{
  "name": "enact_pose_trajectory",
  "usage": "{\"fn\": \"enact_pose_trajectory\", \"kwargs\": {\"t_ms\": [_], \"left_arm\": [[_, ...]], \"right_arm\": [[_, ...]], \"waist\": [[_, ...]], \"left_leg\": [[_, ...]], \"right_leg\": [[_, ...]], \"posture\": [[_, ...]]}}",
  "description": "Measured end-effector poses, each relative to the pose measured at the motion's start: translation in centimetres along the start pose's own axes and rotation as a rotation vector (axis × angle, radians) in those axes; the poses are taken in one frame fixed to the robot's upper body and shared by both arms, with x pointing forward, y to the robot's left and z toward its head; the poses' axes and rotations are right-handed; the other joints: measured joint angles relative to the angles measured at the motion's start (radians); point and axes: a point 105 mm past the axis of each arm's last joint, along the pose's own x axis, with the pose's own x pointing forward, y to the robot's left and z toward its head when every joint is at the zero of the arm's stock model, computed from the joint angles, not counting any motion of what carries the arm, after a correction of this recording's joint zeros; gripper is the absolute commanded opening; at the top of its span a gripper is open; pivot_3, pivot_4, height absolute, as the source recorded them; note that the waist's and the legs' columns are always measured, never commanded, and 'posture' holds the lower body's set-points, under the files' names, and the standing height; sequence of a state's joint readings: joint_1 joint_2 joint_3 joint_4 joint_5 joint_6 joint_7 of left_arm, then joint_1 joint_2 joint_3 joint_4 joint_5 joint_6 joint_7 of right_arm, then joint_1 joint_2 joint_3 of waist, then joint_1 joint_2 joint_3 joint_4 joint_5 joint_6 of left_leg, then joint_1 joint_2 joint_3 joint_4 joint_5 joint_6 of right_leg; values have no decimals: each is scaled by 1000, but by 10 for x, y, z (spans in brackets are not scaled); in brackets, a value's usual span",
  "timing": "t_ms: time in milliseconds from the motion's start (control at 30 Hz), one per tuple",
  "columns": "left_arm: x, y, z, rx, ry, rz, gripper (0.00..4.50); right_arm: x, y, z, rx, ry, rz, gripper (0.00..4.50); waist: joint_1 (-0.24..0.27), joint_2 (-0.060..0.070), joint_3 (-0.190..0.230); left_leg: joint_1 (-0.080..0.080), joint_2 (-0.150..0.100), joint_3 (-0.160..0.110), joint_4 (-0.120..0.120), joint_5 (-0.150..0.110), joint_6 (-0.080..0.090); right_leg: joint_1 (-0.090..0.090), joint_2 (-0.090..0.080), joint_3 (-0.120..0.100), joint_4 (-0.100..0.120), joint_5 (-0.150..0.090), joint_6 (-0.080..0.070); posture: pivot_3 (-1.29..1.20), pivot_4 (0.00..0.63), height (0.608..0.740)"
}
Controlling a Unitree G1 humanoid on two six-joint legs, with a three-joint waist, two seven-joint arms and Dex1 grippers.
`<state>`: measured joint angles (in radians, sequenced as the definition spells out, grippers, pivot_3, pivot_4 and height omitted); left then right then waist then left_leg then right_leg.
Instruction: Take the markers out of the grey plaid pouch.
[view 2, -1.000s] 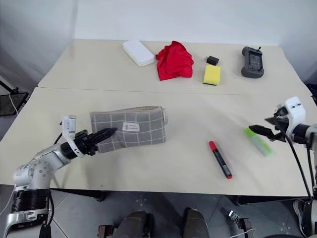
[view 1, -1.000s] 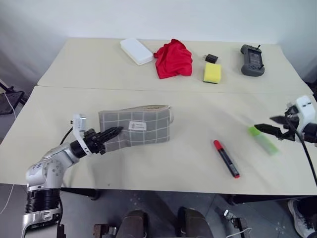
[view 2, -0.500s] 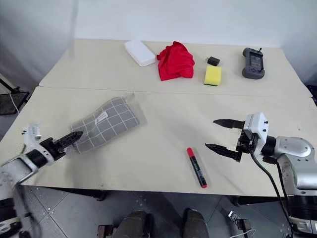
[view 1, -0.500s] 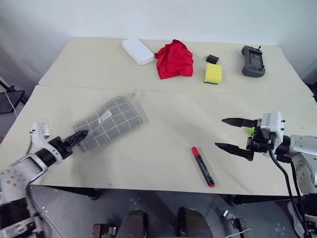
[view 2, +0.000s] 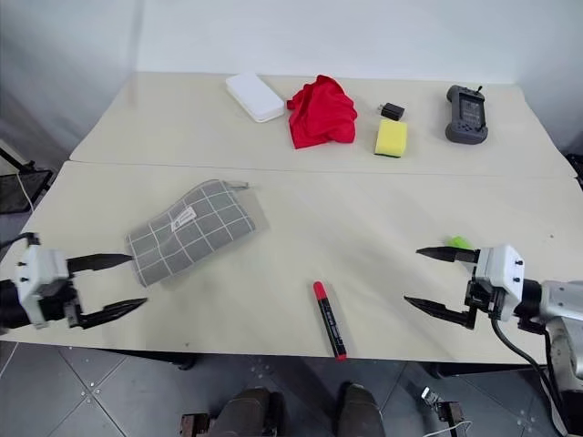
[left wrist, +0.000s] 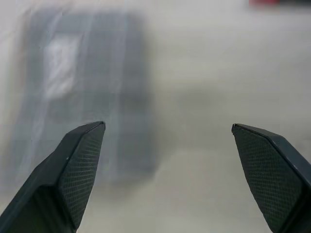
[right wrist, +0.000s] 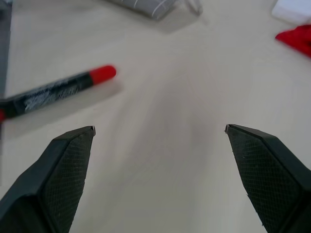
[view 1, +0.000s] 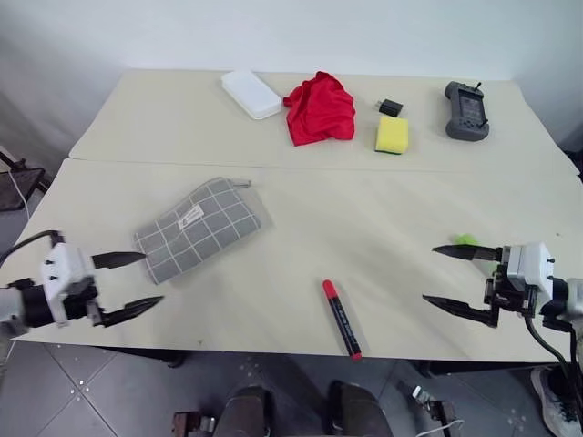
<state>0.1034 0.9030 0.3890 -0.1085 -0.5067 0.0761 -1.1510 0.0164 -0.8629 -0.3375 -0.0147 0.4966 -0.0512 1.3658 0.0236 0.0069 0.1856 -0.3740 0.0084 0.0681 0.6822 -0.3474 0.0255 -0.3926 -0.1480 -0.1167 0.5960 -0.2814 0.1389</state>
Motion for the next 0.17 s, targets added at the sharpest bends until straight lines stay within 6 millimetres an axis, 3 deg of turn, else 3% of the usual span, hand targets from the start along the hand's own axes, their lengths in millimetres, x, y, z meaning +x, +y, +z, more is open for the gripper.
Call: {"fn": "enact_pose_trajectory", "kwargs": {"t_ms": [167], "left_arm": [[11,1,2,65,8,32,4421]], "right_arm": [[-8,4,-4,-22,21,-20,4500]], "waist": [[-9,0,0]], "left_leg": [[3,2,4,0,0,0]], "right_leg": [[1,2,3,1,0,0]], "posture": [[0,150,740]]}}
